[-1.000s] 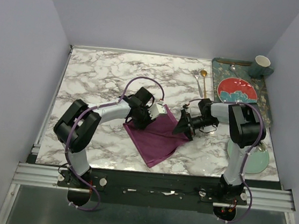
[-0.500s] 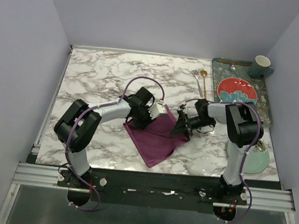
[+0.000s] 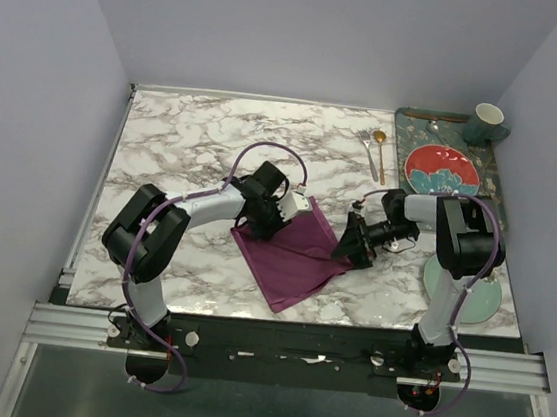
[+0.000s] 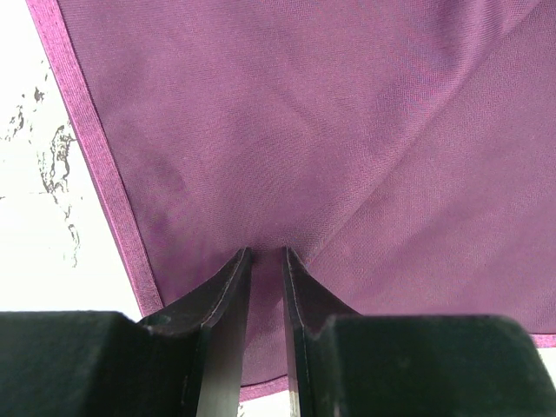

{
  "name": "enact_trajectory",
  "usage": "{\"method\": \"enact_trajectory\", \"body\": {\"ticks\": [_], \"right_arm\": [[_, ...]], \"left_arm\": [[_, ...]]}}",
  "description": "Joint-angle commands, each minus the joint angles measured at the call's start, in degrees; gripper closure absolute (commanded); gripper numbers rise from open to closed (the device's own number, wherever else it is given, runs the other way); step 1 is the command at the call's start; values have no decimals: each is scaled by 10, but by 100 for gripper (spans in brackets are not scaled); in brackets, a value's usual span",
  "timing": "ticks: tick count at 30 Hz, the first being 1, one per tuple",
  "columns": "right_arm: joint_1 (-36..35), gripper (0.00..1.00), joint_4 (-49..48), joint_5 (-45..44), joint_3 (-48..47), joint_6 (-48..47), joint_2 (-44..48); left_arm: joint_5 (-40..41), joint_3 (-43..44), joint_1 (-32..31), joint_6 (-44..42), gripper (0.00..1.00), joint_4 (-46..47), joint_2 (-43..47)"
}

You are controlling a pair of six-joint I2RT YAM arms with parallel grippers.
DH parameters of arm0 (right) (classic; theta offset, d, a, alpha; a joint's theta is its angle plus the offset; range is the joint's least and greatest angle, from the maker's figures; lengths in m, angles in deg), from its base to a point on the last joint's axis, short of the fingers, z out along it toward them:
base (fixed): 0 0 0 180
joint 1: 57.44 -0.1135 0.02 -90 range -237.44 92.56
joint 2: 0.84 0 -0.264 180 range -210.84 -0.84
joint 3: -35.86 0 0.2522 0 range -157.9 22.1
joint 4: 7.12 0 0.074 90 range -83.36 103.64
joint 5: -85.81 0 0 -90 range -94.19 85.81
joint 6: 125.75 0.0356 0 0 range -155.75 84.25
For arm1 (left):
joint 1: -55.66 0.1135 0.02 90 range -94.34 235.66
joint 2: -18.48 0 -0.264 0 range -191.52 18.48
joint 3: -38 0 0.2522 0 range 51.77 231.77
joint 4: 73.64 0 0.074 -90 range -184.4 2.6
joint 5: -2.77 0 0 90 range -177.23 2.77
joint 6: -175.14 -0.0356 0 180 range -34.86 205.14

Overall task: Fold the napkin into a case and place the utensils inside
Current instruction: Rotate the upper triangle-folded napkin at the center of the board.

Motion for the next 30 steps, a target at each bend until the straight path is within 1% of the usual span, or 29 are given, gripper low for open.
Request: {"method": "enact_trajectory", "body": {"ticks": [1, 7, 14, 18, 19, 21, 24, 25, 27, 28, 30], "right_arm": [[20, 21, 35, -55, 22, -5, 5], [39, 32, 44, -55, 26, -13, 12], [68, 34, 50, -82, 26, -20, 16], [68, 41, 41, -84, 27, -10, 11], [68, 45, 41, -86, 27, -8, 11], [68, 48, 36, -90, 27, -3, 14], [69, 59, 25, -108, 27, 9, 14], [69, 67, 22, -115, 27, 12, 14], [68, 73, 16, -138, 25, 21, 14], [68, 80, 13, -147, 24, 22, 16], [68, 81, 13, -172, 24, 26, 21]], "left_arm": [[-4, -23, -6, 5, 71, -37, -45], [-5, -23, -5, 6, 71, -35, -47], [-5, -20, -6, 7, 71, -35, -49], [-6, -18, -5, 8, 71, -34, -51], [-7, -18, -6, 8, 71, -35, -51], [-7, -19, -6, 8, 71, -35, -49], [-7, -20, -5, 8, 71, -33, -50], [-7, -20, -6, 7, 71, -32, -50], [-6, -20, -5, 10, 71, -32, -51], [-7, -20, -6, 9, 71, -32, -50], [-5, -21, -6, 12, 71, -32, -49]]}}
